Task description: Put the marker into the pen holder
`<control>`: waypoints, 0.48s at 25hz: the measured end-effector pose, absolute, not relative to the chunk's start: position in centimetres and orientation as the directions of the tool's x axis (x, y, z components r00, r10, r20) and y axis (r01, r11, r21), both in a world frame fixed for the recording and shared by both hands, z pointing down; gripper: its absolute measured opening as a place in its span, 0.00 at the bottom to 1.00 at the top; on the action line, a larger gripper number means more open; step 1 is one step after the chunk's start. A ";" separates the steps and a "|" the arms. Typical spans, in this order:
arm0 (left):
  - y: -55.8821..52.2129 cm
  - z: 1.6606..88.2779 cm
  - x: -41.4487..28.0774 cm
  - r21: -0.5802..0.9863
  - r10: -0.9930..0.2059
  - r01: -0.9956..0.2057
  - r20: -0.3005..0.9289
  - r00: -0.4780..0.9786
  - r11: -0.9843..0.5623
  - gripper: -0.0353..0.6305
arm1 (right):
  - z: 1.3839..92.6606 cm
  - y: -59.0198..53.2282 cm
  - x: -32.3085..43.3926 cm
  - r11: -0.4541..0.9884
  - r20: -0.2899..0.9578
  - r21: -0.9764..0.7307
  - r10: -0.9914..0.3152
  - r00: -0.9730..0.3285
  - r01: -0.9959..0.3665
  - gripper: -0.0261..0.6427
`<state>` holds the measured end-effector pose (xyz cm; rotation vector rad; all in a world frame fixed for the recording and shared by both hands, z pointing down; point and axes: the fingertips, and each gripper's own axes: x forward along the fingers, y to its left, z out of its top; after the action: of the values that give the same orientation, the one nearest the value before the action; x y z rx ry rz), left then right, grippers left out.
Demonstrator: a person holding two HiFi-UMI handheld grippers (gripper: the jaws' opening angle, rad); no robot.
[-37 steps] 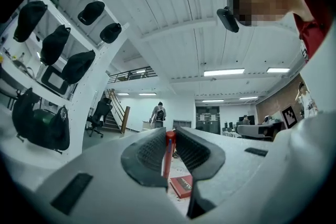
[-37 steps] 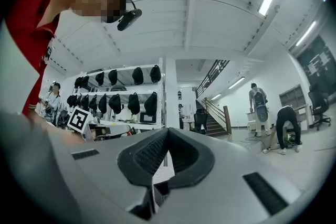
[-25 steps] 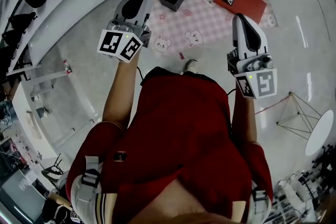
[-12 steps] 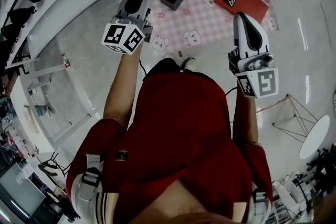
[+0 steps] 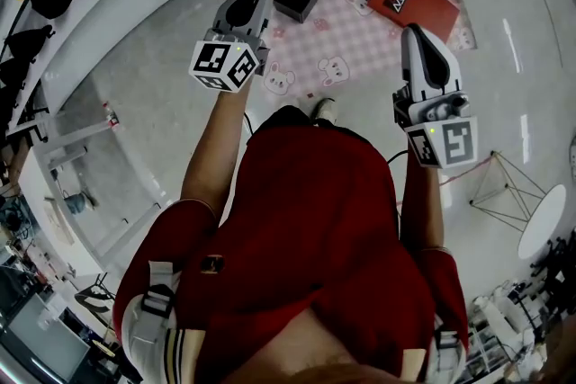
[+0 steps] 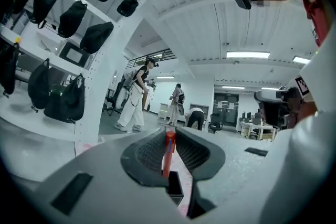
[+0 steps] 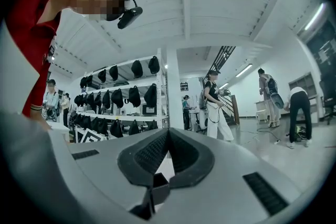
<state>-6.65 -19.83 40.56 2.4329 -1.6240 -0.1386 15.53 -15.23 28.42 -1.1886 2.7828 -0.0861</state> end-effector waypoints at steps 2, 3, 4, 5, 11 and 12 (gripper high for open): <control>-20.3 41.2 -6.7 0.233 -0.917 -0.898 0.048 0.395 -0.374 0.15 | 28.8 -15.5 15.2 0.686 -0.072 -0.098 -0.727 -0.682 -0.721 0.04; -20.5 41.6 -6.7 0.235 -0.916 -0.897 0.052 0.397 -0.375 0.15 | 28.9 -15.6 15.1 0.684 -0.067 -0.099 -0.729 -0.681 -0.723 0.04; -20.8 41.9 -6.8 0.237 -0.915 -0.896 0.056 0.399 -0.376 0.15 | 29.1 -15.7 14.9 0.681 -0.061 -0.100 -0.732 -0.679 -0.725 0.04; -20.9 42.3 -6.9 0.239 -0.914 -0.895 0.061 0.401 -0.376 0.15 | 29.3 -15.8 14.8 0.679 -0.055 -0.102 -0.734 -0.677 -0.727 0.04; -21.9 44.6 -6.7 0.241 -0.904 -0.891 0.096 0.416 -0.384 0.15 | 30.6 -16.0 14.9 0.652 -0.011 -0.095 -0.756 -0.654 -0.752 0.04; -22.1 44.9 -6.7 0.241 -0.903 -0.891 0.100 0.418 -0.385 0.15 | 31.0 -16.1 15.0 0.645 0.005 -0.083 -0.762 -0.647 -0.760 0.04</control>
<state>-6.70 -22.08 44.87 2.4180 -1.5669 -0.0685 15.01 -16.07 30.98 -1.3064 2.8216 -0.1201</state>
